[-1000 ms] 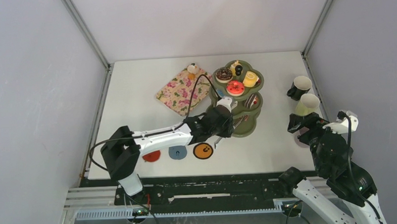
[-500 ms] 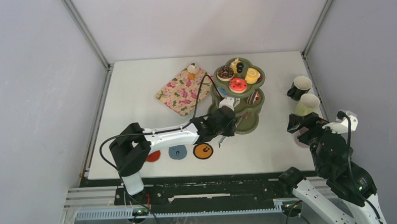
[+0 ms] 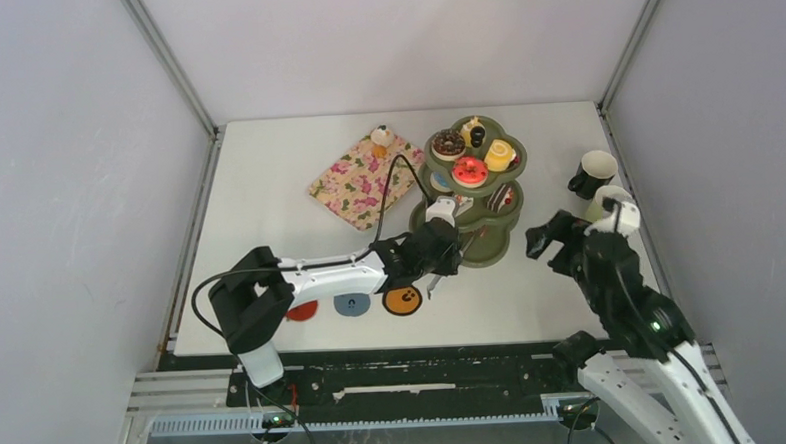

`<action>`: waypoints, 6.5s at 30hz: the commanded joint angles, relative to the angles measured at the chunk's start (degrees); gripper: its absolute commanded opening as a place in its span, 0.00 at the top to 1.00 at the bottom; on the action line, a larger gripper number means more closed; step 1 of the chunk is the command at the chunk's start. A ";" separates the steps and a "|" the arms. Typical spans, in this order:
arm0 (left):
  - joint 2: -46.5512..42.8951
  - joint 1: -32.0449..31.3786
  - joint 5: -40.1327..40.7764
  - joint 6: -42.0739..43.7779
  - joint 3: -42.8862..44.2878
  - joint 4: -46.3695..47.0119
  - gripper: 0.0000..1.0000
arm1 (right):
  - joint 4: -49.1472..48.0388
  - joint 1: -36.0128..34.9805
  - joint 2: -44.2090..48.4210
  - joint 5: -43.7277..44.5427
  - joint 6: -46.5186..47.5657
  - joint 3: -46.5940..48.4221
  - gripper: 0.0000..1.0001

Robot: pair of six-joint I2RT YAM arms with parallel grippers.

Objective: Serve the afternoon tea

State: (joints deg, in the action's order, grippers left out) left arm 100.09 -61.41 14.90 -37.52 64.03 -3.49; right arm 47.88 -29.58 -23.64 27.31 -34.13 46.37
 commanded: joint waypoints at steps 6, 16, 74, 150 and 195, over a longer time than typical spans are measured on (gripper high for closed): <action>-4.73 0.01 2.83 -0.66 -3.15 1.90 1.00 | -19.60 38.64 -14.87 -46.71 -4.15 -4.95 0.21; -5.95 0.09 2.25 0.66 -4.30 2.06 1.00 | -35.83 39.73 -26.39 -47.44 -11.94 -10.17 0.34; 4.12 -0.73 1.48 5.60 13.92 -10.42 0.69 | -45.77 34.79 -37.95 -50.11 -14.21 -12.09 0.51; -2.82 36.62 -7.38 18.22 26.45 -28.64 0.61 | -13.89 38.84 -9.18 -45.50 -1.44 -8.05 0.28; 23.51 38.78 -9.32 21.00 44.20 -31.23 0.51 | -6.14 38.58 -4.76 -37.39 3.14 -5.15 0.25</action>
State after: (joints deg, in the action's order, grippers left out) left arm 122.98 -23.40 4.84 -15.57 104.51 -35.16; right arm 43.16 9.21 -28.40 -10.72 -32.16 40.56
